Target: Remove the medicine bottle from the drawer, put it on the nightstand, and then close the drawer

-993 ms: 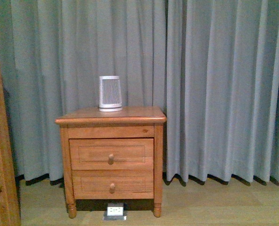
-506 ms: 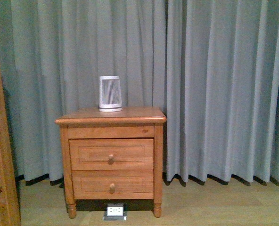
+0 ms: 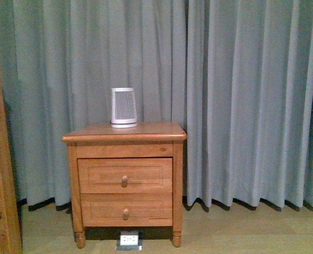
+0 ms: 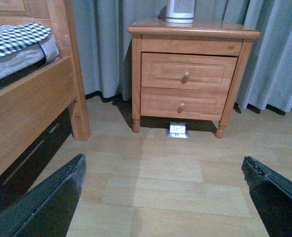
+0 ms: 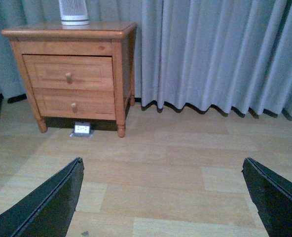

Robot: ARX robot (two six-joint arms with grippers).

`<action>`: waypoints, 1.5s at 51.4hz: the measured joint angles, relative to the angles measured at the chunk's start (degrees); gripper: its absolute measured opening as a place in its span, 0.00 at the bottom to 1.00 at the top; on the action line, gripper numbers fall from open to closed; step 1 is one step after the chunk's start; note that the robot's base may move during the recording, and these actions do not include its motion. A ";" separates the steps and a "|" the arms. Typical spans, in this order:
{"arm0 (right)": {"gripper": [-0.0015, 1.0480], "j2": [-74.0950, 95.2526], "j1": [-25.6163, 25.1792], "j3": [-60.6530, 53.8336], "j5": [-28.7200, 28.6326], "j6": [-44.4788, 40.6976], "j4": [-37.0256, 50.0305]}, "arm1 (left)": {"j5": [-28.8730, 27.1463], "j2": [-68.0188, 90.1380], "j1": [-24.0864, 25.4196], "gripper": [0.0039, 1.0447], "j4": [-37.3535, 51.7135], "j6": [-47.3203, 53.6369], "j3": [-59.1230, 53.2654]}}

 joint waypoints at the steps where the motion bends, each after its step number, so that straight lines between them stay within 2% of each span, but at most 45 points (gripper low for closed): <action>1: 0.93 0.00 0.00 0.00 0.00 0.00 0.00 | 0.00 0.00 0.00 0.94 0.00 0.00 0.00; 77: 0.93 0.00 0.00 0.00 0.07 0.00 0.00 | 0.09 0.00 0.00 0.94 0.00 0.00 0.00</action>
